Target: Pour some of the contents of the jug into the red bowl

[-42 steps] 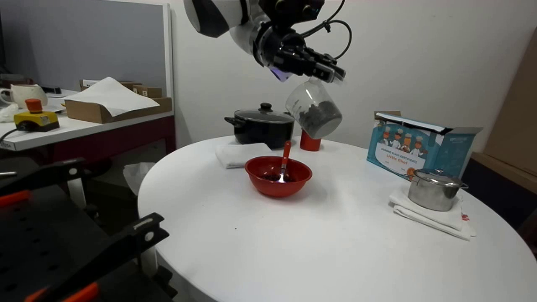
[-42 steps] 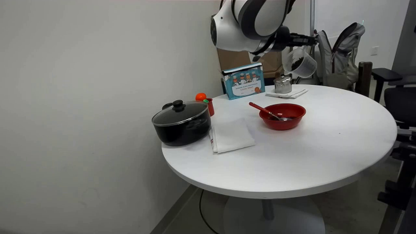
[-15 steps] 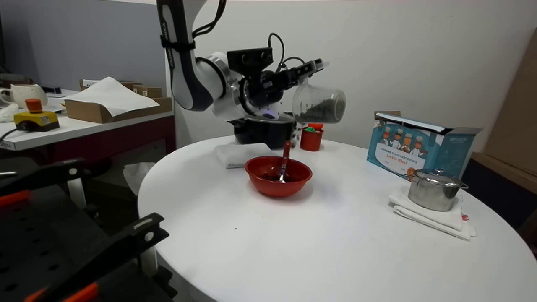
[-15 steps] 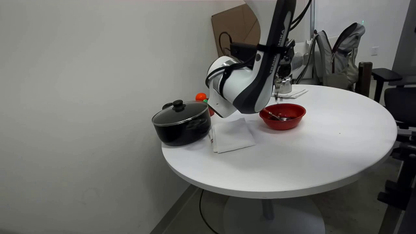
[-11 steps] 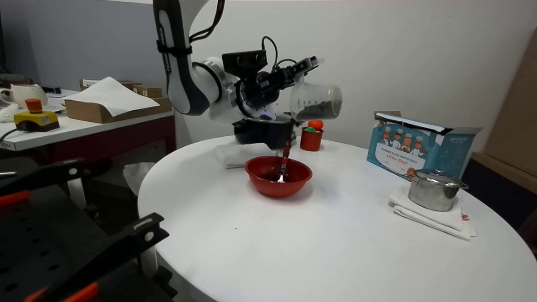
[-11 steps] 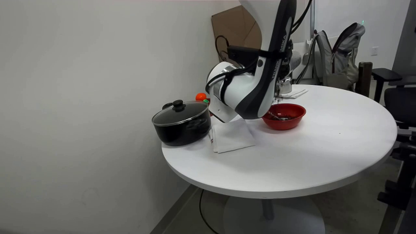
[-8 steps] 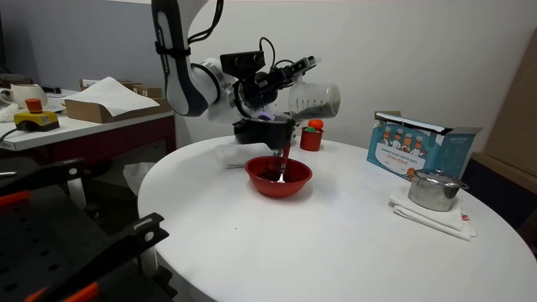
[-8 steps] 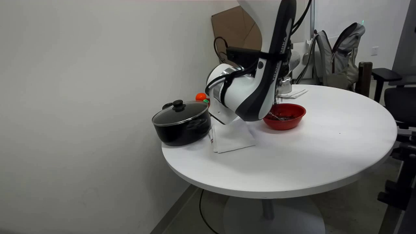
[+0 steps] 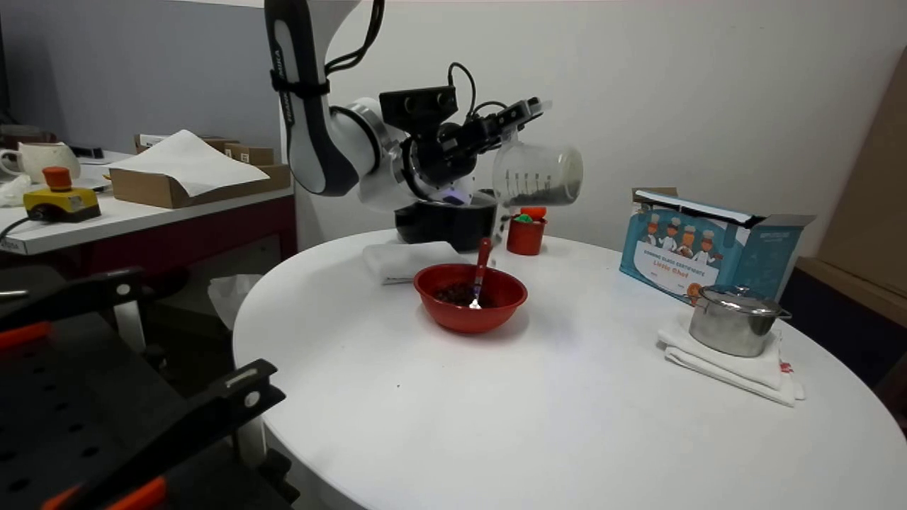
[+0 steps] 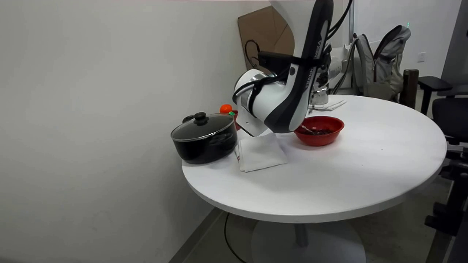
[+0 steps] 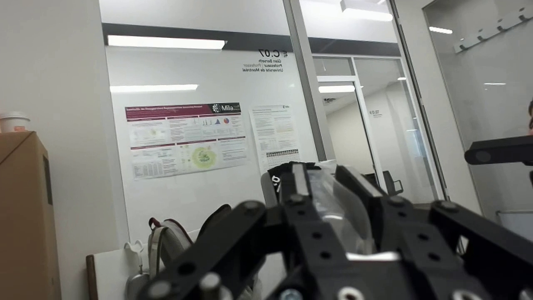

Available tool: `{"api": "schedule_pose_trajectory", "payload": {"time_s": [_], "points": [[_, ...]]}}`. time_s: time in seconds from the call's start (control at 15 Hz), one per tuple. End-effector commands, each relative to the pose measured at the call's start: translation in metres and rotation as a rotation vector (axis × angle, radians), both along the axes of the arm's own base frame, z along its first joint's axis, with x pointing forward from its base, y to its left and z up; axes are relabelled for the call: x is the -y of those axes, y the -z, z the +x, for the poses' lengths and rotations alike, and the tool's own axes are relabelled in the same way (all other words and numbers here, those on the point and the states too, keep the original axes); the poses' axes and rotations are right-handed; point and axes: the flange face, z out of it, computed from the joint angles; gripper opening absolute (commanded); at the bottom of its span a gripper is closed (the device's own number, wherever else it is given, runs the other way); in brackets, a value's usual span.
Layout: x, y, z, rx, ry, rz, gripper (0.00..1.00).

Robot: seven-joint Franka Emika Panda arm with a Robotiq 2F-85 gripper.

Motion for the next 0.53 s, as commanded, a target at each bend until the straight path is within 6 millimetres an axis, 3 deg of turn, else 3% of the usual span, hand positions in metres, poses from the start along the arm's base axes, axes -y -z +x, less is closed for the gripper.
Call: {"api": "schedule_pose_trajectory", "payload": {"time_s": [0.0, 0.47], "points": [[0.0082, -0.0013, 0.0041, 0.01, 0.08, 0.08, 0.1], [0.0174, -0.0053, 0.0039, 0.006, 0.214, 0.316, 0.1]]}}
